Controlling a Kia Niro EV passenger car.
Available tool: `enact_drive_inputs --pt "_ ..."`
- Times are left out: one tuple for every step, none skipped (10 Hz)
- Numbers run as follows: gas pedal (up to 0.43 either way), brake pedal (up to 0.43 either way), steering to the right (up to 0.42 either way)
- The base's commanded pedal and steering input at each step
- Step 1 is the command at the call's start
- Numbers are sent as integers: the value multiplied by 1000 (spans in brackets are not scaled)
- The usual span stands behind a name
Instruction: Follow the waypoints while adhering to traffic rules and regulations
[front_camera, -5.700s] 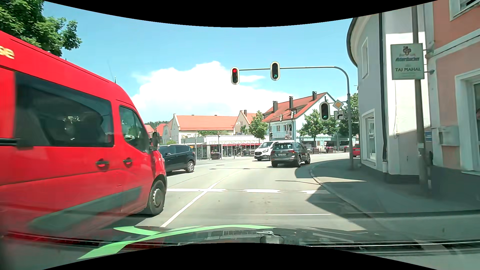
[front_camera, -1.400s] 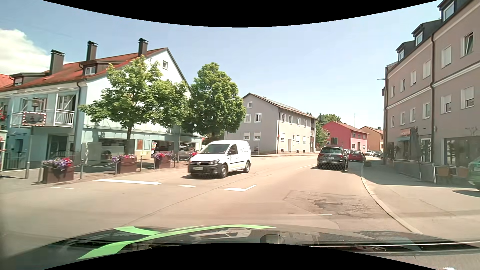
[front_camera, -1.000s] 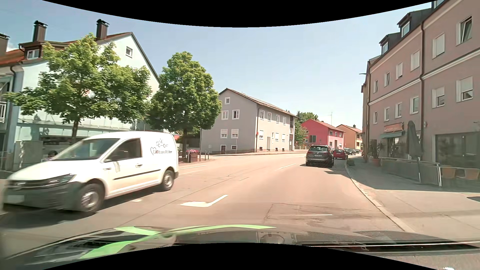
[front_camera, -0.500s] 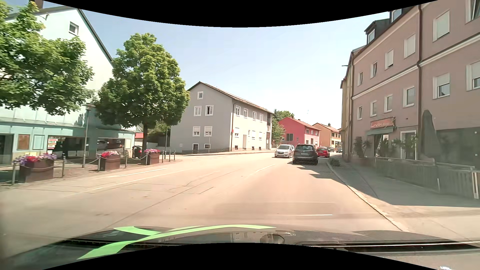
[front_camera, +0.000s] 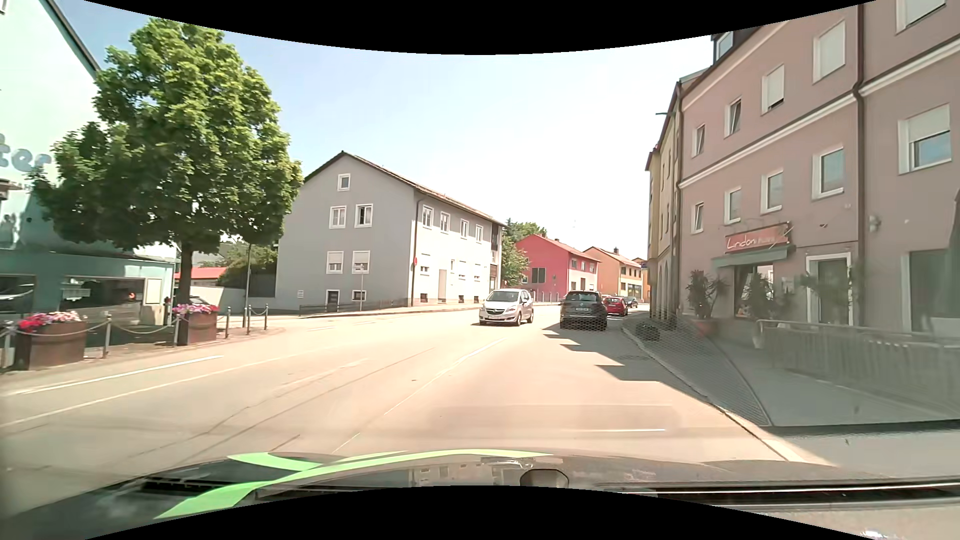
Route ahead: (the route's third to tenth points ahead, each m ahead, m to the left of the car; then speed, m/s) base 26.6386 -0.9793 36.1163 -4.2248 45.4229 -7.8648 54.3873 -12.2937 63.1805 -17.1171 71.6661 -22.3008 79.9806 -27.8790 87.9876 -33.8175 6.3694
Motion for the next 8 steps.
enact_drive_inputs --pt "189 0 117" --pt "189 0 112" --pt "189 0 104" --pt "189 0 92" --pt "177 0 83" --pt "169 0 70" --pt "169 0 60" --pt "169 0 46"
